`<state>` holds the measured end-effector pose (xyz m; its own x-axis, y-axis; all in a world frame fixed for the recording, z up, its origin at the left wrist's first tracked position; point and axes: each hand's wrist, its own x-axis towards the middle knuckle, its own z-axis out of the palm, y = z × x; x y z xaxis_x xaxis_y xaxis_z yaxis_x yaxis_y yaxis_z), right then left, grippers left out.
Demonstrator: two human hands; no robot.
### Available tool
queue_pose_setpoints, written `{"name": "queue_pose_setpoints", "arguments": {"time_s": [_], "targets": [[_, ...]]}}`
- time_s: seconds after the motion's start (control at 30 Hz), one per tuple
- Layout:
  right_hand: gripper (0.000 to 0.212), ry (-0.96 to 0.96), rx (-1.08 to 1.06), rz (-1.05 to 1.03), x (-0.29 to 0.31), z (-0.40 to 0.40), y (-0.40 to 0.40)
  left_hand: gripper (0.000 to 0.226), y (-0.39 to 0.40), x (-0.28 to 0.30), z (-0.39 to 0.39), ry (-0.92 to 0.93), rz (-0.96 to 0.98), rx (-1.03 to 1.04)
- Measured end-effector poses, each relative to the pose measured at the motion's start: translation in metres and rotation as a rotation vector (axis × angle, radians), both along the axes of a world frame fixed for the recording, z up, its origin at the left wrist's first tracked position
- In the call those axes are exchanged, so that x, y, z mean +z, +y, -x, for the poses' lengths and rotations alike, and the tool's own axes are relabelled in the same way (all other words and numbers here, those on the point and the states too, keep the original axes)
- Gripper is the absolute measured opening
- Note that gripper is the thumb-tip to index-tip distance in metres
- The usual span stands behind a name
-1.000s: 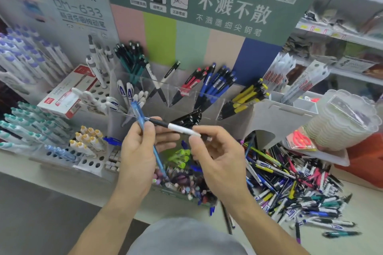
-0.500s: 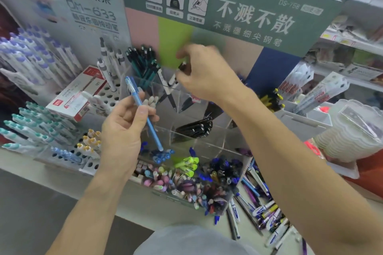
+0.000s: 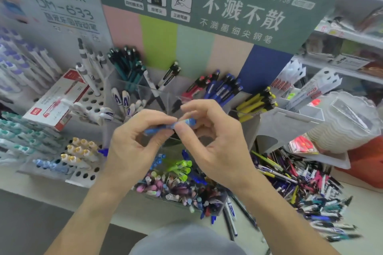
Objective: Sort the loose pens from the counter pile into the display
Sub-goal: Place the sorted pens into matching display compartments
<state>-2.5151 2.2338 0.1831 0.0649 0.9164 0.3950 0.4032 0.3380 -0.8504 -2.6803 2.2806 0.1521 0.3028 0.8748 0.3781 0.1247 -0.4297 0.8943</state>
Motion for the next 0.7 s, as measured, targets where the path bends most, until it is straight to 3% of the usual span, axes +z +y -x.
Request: {"name": "queue_pose_setpoints", "arguments": {"time_s": [0.1,0.23,0.33,0.5,0.6,0.7], "targets": [[0.011,-0.116,-0.045,-0.017,-0.025,0.005,-0.014,0.025,-0.007,-0.029,0.01,0.207,-0.108,0.068],[0.012,-0.268,-0.078,-0.017,-0.071,0.02,-0.015,0.052,-0.023,-0.084,0.027,0.489,0.043,0.243],[0.015,-0.424,-0.053,-0.012,-0.099,0.03,-0.007,0.051,-0.035,-0.108,0.031,0.49,0.069,0.241],[0.038,-0.56,-0.026,0.074,-0.116,0.041,0.0,0.056,-0.036,-0.118,0.025,0.454,0.141,0.32],[0.033,-0.489,-0.043,0.061,-0.109,0.038,-0.01,0.058,-0.037,-0.115,0.02,0.472,0.084,0.337],[0.023,-0.357,-0.091,0.003,-0.097,0.026,-0.03,0.04,-0.035,-0.108,0.011,0.485,-0.068,0.319]]}}
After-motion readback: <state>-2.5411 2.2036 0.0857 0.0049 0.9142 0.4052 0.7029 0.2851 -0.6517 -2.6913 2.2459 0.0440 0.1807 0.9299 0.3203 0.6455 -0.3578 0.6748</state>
